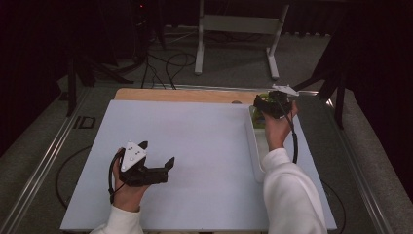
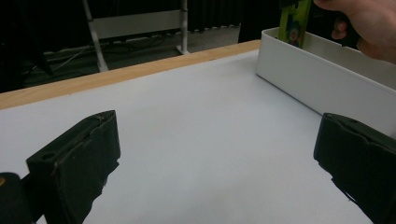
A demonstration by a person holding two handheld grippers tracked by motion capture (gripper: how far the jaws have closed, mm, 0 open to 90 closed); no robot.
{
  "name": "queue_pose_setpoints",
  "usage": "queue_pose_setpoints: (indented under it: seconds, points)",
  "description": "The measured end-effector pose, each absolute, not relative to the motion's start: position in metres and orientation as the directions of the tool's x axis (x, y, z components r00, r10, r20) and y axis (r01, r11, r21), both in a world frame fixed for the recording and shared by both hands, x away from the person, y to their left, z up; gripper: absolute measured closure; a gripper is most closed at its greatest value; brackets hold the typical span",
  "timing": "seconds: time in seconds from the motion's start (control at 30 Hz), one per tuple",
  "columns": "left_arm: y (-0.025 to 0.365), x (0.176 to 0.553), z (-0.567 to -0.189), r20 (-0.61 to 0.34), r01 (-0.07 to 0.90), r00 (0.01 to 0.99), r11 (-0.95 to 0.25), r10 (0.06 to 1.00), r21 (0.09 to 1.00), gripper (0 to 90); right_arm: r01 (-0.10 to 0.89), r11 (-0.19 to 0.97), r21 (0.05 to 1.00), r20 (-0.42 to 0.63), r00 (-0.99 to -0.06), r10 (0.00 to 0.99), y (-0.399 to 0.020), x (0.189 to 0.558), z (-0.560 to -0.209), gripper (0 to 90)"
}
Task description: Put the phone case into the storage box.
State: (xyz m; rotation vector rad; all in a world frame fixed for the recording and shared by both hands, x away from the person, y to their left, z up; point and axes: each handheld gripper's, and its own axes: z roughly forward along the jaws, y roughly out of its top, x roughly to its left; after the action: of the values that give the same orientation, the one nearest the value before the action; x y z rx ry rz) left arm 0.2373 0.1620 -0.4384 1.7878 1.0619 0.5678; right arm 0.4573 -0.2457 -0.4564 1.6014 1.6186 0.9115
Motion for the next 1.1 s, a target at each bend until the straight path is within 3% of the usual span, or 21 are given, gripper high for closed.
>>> queue_pose_setpoints:
  seconds: [1.1]
  points:
    - [0.165,0.237,-0.438,-0.079,0.413,0.512,-0.164,0.855,0.896,1.3,0.547,0.022,0.837,0.0,-0.04,0.999,-0.24,0.463,-0.468,15.3]
